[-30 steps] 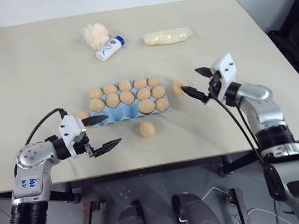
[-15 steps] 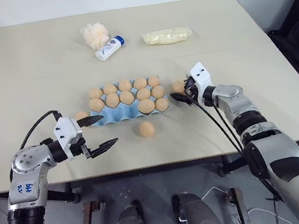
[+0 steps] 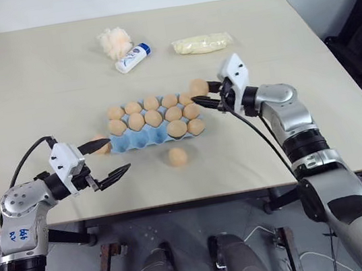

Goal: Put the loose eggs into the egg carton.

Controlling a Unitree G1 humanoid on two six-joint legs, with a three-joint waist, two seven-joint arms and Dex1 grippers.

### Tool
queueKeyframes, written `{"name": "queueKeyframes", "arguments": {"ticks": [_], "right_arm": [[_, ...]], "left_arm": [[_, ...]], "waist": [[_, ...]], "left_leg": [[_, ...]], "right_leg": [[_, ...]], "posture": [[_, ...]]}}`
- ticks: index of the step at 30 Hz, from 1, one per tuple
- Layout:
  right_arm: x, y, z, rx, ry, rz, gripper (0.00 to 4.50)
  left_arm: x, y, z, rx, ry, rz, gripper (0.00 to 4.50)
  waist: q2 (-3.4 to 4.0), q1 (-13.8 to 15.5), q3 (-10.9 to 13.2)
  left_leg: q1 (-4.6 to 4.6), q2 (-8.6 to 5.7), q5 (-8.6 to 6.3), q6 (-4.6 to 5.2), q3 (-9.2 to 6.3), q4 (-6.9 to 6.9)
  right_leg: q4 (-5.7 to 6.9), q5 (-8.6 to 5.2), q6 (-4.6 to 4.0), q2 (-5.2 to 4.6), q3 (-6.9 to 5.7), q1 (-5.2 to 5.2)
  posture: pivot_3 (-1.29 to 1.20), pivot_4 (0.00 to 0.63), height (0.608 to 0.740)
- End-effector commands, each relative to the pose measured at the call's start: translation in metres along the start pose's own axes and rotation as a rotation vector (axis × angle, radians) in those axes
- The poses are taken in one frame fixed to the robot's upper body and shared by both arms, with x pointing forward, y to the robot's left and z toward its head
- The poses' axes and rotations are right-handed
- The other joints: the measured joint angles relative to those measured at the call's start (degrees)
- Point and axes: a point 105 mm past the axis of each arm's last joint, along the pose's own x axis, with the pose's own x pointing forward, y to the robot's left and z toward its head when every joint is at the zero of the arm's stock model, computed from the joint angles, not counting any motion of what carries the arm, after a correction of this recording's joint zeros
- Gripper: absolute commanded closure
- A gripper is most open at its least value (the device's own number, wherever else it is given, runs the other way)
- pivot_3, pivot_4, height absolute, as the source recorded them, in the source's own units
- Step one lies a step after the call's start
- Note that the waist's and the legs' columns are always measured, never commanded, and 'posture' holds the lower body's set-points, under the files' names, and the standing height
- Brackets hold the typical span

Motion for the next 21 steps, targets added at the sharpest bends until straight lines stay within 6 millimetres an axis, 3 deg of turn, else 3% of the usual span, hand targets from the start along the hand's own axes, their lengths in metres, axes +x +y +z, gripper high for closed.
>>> {"name": "queueKeyframes", "arguments": {"ticks": [1,5,10,14,18,21], "right_arm": [[0.022,0.036,0.021,-0.017,-0.034,0.109,2.80],[0.039,0.058,0.016,-0.030,-0.006,0.135,2.80],[0.050,0.070,0.000,-0.024,0.045,0.147,2.80],[0.046,0.073,-0.002,-0.025,0.048,0.161,1.62],[0.030,0.063,0.028,-0.041,-0.072,0.137,0.20],[0.010,0.054,0.034,-0.055,-0.103,0.119,0.02]], "left_arm": [[-0.010,0.006,0.004,0.015,-0.001,0.050,0.00],[-0.012,0.005,0.001,0.008,0.009,0.065,0.00],[-0.014,0.003,0.001,0.004,0.014,0.066,0.00],[-0.015,0.003,0.002,0.004,0.015,0.064,0.00],[-0.012,0.002,0.004,0.010,0.011,0.051,0.00],[-0.007,0.001,0.007,0.009,-0.002,0.039,0.00]], "waist": [[0.00,0.01,0.00],[0.00,0.09,0.00],[-0.01,0.30,-0.01],[-0.02,0.21,-0.01],[-0.02,0.21,-0.01],[-0.02,0.23,-0.01]], "left_leg": [[0.00,0.00,0.00,-0.01,0.00,-0.01],[-0.02,0.00,-0.01,-0.02,-0.01,-0.03],[-0.05,-0.06,-0.01,-0.03,-0.01,-0.21],[-0.05,-0.07,-0.01,-0.04,0.02,-0.39],[-0.05,-0.06,0.00,-0.05,0.02,-0.45],[-0.04,-0.06,0.00,-0.05,0.04,-0.43]], "right_leg": [[0.00,0.00,-0.01,0.00,-0.01,-0.01],[0.00,-0.01,-0.04,-0.05,-0.01,-0.06],[-0.15,-0.01,-0.05,-0.13,-0.03,-0.08],[-0.27,-0.01,-0.05,-0.12,-0.04,-0.10],[-0.28,-0.01,-0.05,-0.09,-0.09,-0.12],[-0.28,-0.01,-0.05,-0.08,-0.08,-0.11]], "posture": [[0.00,0.150,0.740],[0.00,0.150,0.740],[0.00,0.150,0.740],[0.00,0.150,0.740],[0.00,0.150,0.740],[0.00,0.150,0.740]]}}
